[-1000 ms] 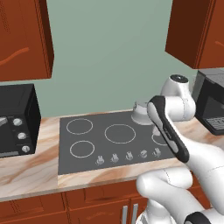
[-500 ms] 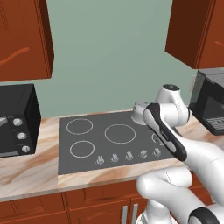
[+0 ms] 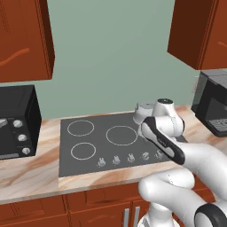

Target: Lower the heat of the kettle.

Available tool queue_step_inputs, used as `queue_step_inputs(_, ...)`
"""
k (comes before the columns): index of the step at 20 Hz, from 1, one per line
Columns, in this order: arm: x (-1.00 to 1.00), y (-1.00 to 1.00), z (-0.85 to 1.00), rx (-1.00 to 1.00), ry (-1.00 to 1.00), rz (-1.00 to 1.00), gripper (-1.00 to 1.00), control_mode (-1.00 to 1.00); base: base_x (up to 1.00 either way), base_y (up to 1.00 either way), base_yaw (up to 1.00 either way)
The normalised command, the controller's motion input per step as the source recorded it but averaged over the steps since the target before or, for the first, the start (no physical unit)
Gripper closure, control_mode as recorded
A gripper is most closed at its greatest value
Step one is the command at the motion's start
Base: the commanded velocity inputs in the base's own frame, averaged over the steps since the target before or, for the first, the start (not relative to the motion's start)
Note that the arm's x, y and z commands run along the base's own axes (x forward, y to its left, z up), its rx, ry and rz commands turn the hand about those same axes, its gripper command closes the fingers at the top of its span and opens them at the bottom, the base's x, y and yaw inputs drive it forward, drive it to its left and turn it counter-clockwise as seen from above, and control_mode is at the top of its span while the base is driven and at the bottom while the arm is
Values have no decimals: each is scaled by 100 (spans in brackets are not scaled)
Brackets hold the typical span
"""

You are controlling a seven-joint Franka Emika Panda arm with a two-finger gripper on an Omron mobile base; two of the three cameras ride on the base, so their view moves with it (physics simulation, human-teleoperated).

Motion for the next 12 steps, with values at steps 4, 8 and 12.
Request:
queue_step_inputs(4,-2,3,-27,-8,4,18,-100,-100,0,0,0)
queue_step_inputs(8,17,21,-17,-1,5,2,-100,-100,0,0,0)
queue_step_inputs(12,20,22,-20,0,0,0,-100,-100,0,0,0)
